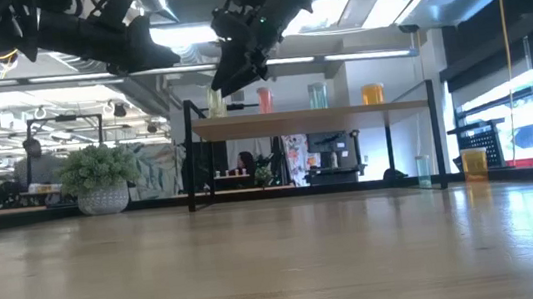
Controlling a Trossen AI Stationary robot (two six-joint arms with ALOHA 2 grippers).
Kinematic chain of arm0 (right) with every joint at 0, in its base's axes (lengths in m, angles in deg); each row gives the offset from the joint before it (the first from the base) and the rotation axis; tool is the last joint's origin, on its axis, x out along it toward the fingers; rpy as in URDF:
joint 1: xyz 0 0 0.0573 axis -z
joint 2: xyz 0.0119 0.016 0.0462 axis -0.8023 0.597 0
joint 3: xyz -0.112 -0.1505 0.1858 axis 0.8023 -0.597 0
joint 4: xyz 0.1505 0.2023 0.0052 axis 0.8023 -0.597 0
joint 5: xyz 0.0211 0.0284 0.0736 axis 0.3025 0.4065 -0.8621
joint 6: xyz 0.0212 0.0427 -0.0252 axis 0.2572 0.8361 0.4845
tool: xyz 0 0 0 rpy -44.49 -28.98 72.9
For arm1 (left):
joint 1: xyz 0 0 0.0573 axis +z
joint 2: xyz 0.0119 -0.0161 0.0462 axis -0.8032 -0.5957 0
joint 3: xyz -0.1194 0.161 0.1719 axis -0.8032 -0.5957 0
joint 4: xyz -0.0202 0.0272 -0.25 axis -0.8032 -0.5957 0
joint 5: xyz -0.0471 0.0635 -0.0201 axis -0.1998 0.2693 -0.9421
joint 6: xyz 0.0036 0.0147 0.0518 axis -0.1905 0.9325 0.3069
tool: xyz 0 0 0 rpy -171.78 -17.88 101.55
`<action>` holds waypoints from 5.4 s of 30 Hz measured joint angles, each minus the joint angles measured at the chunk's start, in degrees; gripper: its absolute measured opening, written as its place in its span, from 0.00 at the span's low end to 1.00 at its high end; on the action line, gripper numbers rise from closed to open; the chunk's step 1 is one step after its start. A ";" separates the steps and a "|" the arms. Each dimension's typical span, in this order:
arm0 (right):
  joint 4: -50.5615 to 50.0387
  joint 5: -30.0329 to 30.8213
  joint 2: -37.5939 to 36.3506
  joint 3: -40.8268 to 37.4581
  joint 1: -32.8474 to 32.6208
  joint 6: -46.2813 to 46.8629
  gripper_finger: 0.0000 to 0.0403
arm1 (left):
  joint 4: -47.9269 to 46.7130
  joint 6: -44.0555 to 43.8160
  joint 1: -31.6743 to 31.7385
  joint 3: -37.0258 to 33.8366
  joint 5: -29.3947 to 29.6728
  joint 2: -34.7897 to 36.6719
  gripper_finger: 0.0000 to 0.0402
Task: Pick and place medicine bottles onto shelf by color
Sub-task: Put the pink pill bottle on the shelf aligned with the other pink pill bottles
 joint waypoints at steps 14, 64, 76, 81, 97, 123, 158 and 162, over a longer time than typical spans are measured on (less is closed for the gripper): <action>0.23 0.00 -0.07 0.00 0.00 -0.05 0.49 | 0.02 0.02 0.00 0.00 0.00 0.00 0.37; -34.53 14.03 -12.10 20.20 -1.77 -3.42 0.49 | -50.40 -10.48 -9.37 20.01 1.66 9.57 0.37; -44.12 13.94 -20.00 20.19 -6.26 -4.18 0.49 | -80.07 -31.01 -16.23 30.27 -6.69 9.64 0.36; -48.16 13.68 -23.45 20.16 -6.98 -1.47 0.49 | -85.40 -35.84 -19.71 30.27 -11.76 9.60 0.37; -48.07 8.91 -28.99 20.13 -12.68 -0.02 0.49 | -95.05 -53.21 -30.32 30.27 -32.96 9.73 0.36; -44.28 0.35 -28.79 20.11 -12.83 7.43 0.49 | -94.90 -42.60 -53.95 30.27 -34.45 10.94 0.36; -44.54 -7.14 -28.79 20.11 -14.49 -6.26 0.49 | -72.08 -85.97 -97.32 30.27 -11.54 -21.47 0.36; -44.54 -7.13 -28.79 20.11 -14.49 -6.24 0.49 | -70.77 -86.08 -99.33 30.27 -7.98 -24.64 0.37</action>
